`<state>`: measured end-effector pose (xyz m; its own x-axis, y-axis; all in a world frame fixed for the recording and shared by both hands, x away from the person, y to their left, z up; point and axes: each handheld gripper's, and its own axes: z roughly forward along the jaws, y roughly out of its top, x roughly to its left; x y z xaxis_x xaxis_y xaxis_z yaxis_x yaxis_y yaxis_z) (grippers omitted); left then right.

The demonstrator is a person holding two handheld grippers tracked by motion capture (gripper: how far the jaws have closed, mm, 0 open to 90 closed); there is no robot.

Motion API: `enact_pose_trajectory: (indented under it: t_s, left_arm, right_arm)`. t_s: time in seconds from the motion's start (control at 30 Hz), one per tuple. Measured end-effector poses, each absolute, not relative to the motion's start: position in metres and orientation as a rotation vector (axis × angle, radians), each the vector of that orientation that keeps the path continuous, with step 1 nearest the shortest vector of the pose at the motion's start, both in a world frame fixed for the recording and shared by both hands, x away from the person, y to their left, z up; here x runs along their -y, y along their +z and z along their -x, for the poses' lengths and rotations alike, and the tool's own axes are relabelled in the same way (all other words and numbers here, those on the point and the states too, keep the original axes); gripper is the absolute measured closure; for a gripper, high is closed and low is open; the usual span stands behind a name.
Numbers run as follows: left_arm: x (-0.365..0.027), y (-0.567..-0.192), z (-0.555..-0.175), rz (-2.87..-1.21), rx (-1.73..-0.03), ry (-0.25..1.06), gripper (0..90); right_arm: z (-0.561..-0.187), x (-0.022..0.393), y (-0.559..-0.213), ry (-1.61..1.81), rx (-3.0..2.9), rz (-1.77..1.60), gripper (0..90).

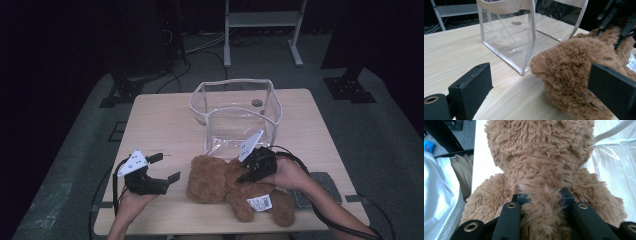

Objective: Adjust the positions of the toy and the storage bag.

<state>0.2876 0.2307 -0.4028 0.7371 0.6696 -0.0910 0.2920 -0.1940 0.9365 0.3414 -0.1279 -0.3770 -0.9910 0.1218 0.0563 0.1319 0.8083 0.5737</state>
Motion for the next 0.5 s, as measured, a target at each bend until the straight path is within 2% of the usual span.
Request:
enact_pose_trajectory:
  t_s: [0.5]
  left_arm:
    - [-0.242,-0.401,-0.286,-1.764,-0.783,0.446,4.5]
  right_arm:
    - [-0.339,0.134,-0.358,-1.028,2.894,0.235,72.3]
